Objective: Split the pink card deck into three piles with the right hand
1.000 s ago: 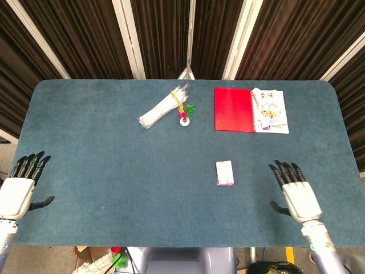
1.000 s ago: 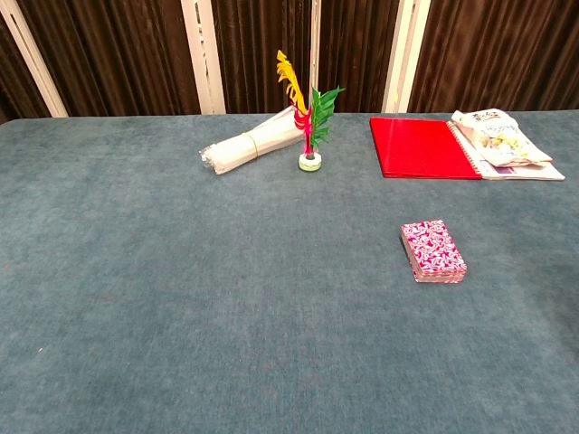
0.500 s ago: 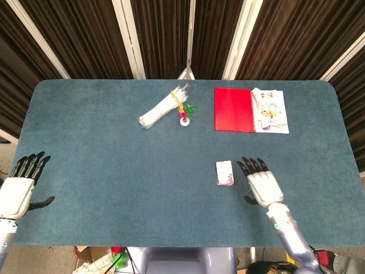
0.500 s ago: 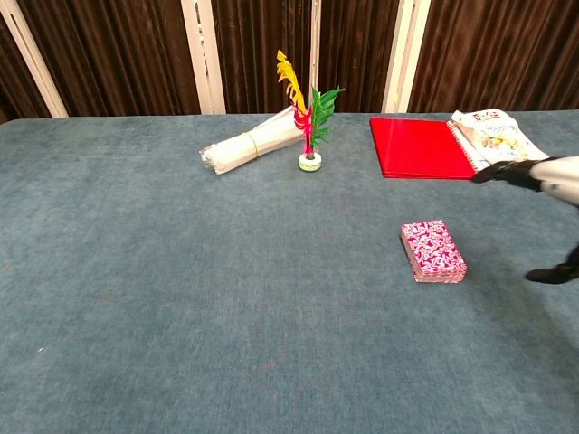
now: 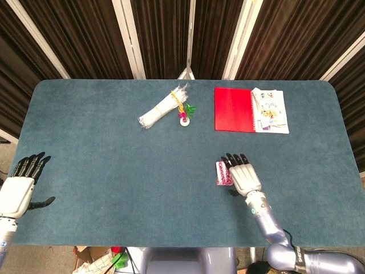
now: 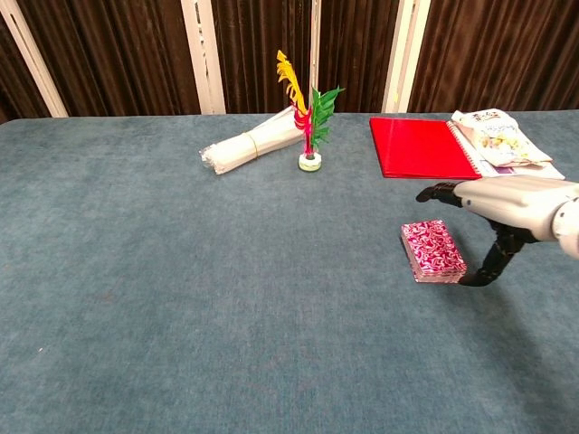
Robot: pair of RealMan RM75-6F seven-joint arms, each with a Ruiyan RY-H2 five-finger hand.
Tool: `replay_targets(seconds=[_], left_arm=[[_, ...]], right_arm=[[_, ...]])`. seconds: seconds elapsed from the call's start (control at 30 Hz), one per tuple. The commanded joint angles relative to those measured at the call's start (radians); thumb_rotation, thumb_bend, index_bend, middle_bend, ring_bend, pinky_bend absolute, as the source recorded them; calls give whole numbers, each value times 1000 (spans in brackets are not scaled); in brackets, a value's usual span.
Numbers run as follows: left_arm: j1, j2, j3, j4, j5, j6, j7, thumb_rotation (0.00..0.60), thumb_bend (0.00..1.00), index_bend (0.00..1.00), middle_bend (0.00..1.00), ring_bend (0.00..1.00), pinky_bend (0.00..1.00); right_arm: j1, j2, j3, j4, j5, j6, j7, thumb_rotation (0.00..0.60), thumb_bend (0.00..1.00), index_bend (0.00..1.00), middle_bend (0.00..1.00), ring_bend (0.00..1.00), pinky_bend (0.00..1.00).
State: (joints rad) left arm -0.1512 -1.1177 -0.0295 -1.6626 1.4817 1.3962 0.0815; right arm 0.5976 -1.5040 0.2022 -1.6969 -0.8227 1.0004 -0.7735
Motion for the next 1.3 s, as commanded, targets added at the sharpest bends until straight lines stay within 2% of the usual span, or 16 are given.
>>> replay_targets(seconds=[0.03,0.5,0.73,1.3], left_arm=[[-1,3,0,-2,-2,-4,-5,600,0,0,0,0,0],[-8,13,0,-9,-19,-26,-25,600,0,0,0,0,0],[-8,15,-1,-12,-24,-28,-28,600,0,0,0,0,0],[-10,17,-1,-14,-28,-30,-32,600,0,0,0,0,0]], right_arm=[[27,-24,6,30,30,-2,-11,600,237,41,72,0,0],[87,-54,-9,92,111,-2,-18,600,237,168,233,64,0],[101,-57,-21,100,123,7,-10,600,237,192,239,65,0],[122,-69,-45,115,126,23,19,600,237,411,369,138,0]])
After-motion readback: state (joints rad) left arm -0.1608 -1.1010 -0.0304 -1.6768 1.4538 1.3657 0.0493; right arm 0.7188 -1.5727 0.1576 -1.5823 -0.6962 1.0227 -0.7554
